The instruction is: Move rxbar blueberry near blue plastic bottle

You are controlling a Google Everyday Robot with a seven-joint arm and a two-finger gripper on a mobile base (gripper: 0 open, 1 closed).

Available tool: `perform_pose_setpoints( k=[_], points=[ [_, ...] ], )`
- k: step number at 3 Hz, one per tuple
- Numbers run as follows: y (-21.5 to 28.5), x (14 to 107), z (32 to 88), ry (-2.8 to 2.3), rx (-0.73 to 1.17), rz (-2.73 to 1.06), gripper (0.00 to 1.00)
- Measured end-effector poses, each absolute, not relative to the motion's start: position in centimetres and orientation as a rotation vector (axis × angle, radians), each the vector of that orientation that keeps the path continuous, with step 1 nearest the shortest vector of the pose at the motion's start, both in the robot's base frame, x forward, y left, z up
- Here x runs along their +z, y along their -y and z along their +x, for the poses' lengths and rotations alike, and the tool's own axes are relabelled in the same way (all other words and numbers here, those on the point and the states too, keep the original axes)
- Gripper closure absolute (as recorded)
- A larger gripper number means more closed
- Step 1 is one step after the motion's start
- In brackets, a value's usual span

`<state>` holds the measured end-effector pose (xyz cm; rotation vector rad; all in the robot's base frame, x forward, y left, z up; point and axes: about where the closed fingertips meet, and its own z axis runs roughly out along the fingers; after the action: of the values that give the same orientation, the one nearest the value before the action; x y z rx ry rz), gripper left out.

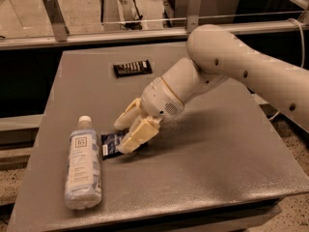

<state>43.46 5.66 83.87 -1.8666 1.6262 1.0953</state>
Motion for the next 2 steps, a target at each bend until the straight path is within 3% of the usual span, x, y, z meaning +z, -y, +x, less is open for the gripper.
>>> perform_pose_setpoints(
  k=[1, 2],
  points=[
    [-5.6, 84.2, 43.5, -1.624, 1.087, -1.866, 0.0],
    [-3.1, 85.4, 45.0, -1.671, 0.975, -1.814, 0.0]
  ],
)
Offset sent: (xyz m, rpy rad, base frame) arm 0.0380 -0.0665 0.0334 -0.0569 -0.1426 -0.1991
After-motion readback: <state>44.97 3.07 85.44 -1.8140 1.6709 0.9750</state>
